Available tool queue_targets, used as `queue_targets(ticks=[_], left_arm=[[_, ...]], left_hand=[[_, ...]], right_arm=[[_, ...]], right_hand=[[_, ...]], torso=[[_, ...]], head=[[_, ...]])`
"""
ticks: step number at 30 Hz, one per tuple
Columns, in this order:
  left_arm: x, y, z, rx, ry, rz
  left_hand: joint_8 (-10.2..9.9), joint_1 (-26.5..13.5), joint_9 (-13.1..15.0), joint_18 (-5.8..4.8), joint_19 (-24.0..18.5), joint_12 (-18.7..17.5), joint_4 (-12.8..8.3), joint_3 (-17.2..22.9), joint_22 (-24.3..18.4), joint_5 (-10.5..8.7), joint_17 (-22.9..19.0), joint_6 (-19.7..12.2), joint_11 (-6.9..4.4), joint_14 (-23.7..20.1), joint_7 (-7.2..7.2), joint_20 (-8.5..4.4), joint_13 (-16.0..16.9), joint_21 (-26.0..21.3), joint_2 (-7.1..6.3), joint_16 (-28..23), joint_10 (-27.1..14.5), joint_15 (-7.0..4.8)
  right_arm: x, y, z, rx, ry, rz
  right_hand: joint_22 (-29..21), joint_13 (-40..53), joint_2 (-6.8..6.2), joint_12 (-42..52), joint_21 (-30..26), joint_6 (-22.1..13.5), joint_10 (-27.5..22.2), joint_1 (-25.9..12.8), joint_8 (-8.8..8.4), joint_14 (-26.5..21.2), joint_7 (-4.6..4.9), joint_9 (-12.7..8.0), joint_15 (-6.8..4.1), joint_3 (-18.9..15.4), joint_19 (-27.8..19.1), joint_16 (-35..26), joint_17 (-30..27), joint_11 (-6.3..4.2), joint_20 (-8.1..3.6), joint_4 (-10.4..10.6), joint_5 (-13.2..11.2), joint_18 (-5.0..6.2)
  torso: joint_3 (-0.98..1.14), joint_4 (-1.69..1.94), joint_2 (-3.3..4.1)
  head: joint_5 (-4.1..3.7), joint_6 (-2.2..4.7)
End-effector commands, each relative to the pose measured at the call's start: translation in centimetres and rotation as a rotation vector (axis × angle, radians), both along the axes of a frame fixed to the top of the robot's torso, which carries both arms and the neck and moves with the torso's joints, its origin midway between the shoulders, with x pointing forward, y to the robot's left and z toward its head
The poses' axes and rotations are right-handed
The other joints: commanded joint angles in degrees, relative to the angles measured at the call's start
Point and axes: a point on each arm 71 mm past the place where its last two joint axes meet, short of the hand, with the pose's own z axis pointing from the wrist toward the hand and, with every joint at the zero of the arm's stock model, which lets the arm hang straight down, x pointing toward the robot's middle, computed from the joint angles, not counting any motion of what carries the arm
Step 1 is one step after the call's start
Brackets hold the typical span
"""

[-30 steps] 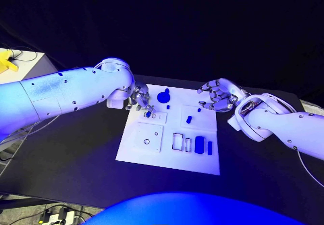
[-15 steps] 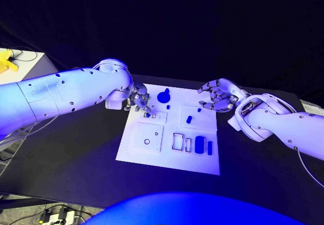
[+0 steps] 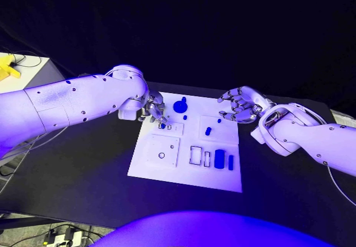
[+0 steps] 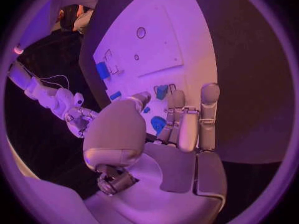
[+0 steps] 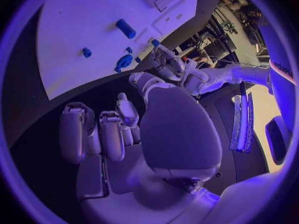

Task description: Assemble the parts on the task board

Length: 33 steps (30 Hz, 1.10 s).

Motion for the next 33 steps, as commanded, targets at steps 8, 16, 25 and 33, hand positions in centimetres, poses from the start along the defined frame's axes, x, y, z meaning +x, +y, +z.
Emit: queue_targets(ticks=[8,16,25,33], left_arm=[[-0.1,-0.5,-0.7,0.012,0.041,-0.016],[-0.2,-0.7,-1.2,0.026,0.066,-0.026],[-0.3,-0.7,-1.4,0.026,0.065,-0.023],[-0.3,-0.7,-1.3,0.024,0.059,-0.02]], left_hand=[[0.54,-0.32,0.41,-0.78,0.33,0.45,0.1,1.11,0.28,-0.1,0.22,0.78,-0.57,0.3,1.43,-0.22,-0.13,0.35,-0.24,0.29,0.2,-0.58],[0.7,-0.53,0.58,-0.82,0.45,0.54,0.1,1.49,0.45,-0.11,0.24,1.01,-0.65,0.33,1.34,-0.29,-0.15,0.48,-0.33,0.31,0.34,-0.65],[1.82,-0.44,1.89,-0.89,0.76,0.78,0.09,5.06,0.79,-0.08,0.31,2.15,-1.28,0.51,0.76,-0.75,-0.36,0.84,-0.3,0.41,0.79,-1.14],[4.71,-0.41,5.96,-1.02,1.29,0.9,-0.11,16.73,1.17,-0.35,0.38,3.18,-2.44,0.79,-0.55,-1.74,-0.82,1.26,-1.94,0.5,1.58,-2.25]], right_arm=[[-0.1,0.2,0.0,0.0,-0.003,0.012],[-0.1,0.2,0.0,0.0,-0.002,0.013],[-0.1,0.2,0.0,0.0,-0.001,0.013],[-0.1,0.2,-0.1,-0.001,0.0,0.013]], right_hand=[[6.3,-0.06,0.07,-0.1,-0.37,-0.36,-0.29,-0.52,-0.23,3.98,-0.03,-0.07,0.3,0.35,0.72,-0.28,8.91,-0.05,0.58,0.1,0.24,0.9],[6.31,-0.02,0.09,-0.06,-0.35,-0.35,-0.26,-0.51,-0.23,3.98,-0.03,-0.08,0.3,0.39,0.72,-0.28,8.91,-0.05,0.58,0.08,0.39,0.9],[6.3,-0.04,0.1,-0.06,-0.37,-0.32,-0.27,-0.54,-0.24,3.98,-0.02,-0.08,0.31,0.42,0.72,-0.28,8.91,-0.05,0.59,0.06,0.53,0.9],[6.3,-0.04,0.1,-0.06,-0.37,-0.32,-0.27,-0.54,-0.24,3.98,-0.02,-0.08,0.31,0.42,0.72,-0.28,8.91,-0.05,0.59,0.06,0.53,0.9]], torso=[[-0.02,0.01,0.03],[-0.03,0.03,0.01],[0.02,0.06,-0.07],[-0.01,0.04,-0.01]], head=[[-0.18,0.0],[-0.35,0.0],[-0.43,0.0],[-0.51,0.0]])
